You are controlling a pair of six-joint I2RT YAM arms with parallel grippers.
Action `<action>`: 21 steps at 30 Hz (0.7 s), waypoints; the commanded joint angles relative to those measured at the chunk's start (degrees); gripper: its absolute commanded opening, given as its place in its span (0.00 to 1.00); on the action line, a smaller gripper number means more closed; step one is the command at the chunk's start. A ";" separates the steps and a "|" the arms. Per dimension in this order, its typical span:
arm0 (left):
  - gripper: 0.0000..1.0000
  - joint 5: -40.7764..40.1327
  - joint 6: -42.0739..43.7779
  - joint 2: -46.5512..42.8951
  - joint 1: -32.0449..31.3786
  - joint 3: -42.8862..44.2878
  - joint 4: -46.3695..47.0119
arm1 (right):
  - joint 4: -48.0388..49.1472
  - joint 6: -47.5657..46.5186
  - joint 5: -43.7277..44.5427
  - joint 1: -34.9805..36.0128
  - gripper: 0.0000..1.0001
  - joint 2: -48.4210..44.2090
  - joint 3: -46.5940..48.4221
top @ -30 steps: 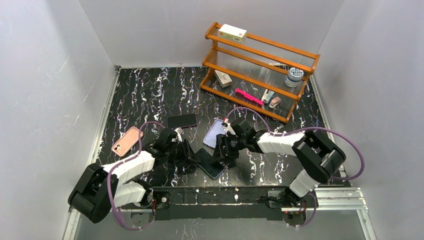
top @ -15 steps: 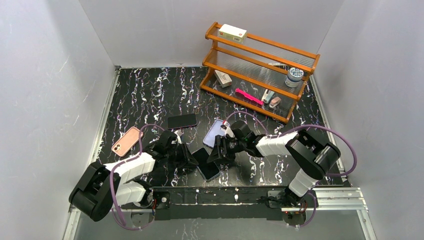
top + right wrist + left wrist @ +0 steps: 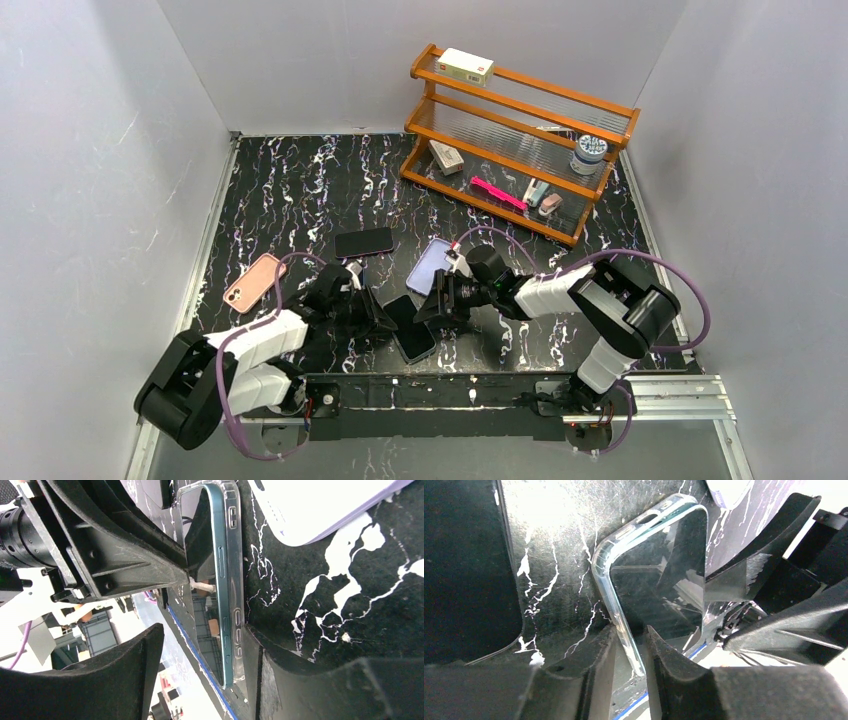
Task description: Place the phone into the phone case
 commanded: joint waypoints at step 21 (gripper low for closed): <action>0.14 2.11 -4.28 -1.25 -0.57 -4.39 5.27 | 7.84 5.80 1.31 4.10 0.74 2.22 2.74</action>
